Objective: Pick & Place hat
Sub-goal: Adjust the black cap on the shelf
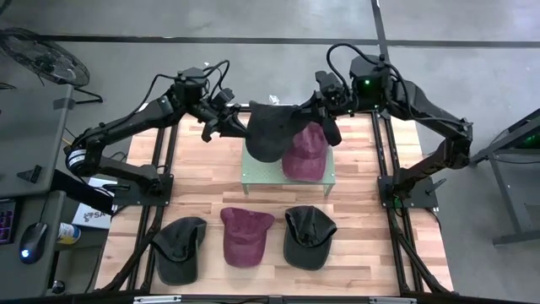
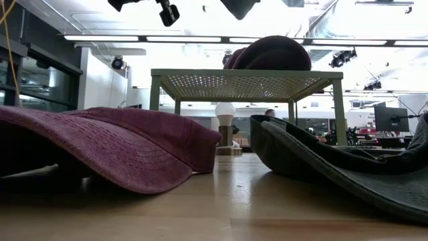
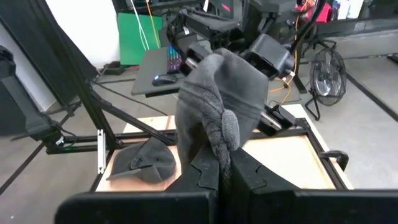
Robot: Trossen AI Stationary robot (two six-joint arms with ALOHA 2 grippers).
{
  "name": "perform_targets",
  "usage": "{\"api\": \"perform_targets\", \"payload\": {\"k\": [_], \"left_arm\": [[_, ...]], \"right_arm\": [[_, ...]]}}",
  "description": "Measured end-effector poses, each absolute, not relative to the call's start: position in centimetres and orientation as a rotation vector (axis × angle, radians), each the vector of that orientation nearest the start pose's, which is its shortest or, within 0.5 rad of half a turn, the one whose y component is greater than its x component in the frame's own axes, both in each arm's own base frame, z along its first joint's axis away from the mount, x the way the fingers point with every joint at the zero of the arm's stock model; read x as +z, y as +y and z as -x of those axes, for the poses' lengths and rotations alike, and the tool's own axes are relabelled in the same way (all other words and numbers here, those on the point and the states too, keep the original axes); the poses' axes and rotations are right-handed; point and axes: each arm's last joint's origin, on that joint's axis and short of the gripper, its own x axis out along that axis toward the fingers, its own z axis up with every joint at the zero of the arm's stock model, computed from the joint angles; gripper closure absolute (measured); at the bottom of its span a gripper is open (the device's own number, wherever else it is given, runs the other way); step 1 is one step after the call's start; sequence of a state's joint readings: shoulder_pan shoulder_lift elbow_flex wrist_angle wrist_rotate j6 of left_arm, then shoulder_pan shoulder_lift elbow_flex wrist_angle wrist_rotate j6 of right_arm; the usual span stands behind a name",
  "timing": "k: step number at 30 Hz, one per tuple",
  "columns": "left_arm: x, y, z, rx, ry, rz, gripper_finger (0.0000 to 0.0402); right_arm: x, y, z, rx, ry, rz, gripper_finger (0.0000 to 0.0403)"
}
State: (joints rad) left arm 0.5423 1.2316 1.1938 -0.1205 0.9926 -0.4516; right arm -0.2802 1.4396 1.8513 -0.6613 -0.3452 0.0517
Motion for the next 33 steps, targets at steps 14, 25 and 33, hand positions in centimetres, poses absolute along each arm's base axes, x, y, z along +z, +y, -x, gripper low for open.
{"api": "perform_targets", "payload": {"k": [14,25,33], "left_arm": [[38.9,11.1,-23.1,-0.41,0.259,0.635,0.0396],[40.3,9.3,-19.7,-0.253,0.246,0.582,0.0396],[39.8,8.3,-17.5,-0.188,0.105,0.575,0.0396]], "right_arm": [[49.2,-6.9,-27.0,-0.02,0.264,-0.145,0.0362],[50.3,-6.7,-24.6,-0.162,0.242,-0.125,0.0243],[51.4,-6.1,-22.1,-0.204,0.207,-0.128,0.0225]]}}
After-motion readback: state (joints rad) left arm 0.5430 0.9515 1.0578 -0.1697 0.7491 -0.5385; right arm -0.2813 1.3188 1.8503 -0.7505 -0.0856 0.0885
